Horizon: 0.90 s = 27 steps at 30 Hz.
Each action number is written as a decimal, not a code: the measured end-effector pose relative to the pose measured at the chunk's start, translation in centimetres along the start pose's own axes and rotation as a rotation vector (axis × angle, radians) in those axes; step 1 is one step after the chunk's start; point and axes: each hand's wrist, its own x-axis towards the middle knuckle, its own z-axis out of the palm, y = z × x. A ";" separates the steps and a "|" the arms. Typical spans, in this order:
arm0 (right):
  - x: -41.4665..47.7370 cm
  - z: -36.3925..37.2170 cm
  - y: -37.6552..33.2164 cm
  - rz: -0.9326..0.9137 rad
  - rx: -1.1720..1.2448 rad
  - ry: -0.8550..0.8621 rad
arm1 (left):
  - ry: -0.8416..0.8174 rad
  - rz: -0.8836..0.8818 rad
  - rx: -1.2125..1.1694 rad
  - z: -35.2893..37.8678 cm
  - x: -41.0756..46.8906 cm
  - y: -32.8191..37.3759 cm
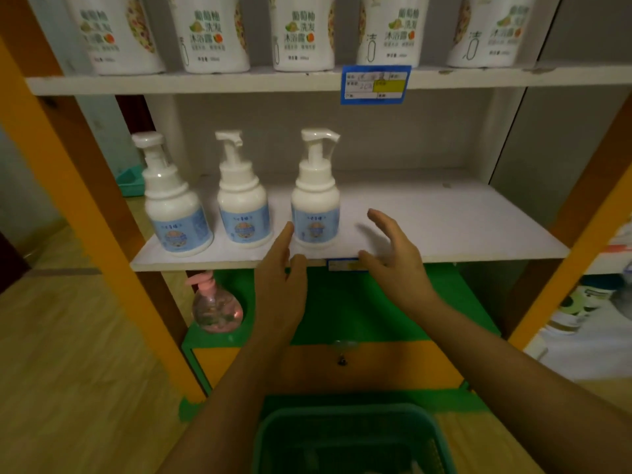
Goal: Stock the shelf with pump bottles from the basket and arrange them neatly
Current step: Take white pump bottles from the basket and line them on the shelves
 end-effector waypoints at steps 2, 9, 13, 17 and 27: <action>-2.5 -0.8 1.4 -0.049 -0.054 0.095 | 0.015 0.020 -0.017 0.3 -1.8 -1.0; -12.0 -2.0 8.3 0.168 -0.140 -0.085 | -0.118 -0.123 0.122 2.6 -9.5 -6.4; -17.4 -2.4 12.9 0.337 -0.213 -0.226 | -0.305 -0.293 0.255 3.6 -13.9 -10.9; -21.2 -1.9 16.1 0.619 -0.274 -0.371 | -0.545 -0.447 0.381 5.1 -18.0 -14.4; -26.1 0.8 20.5 0.858 -0.213 -0.494 | -0.678 -0.646 0.464 8.4 -24.7 -19.6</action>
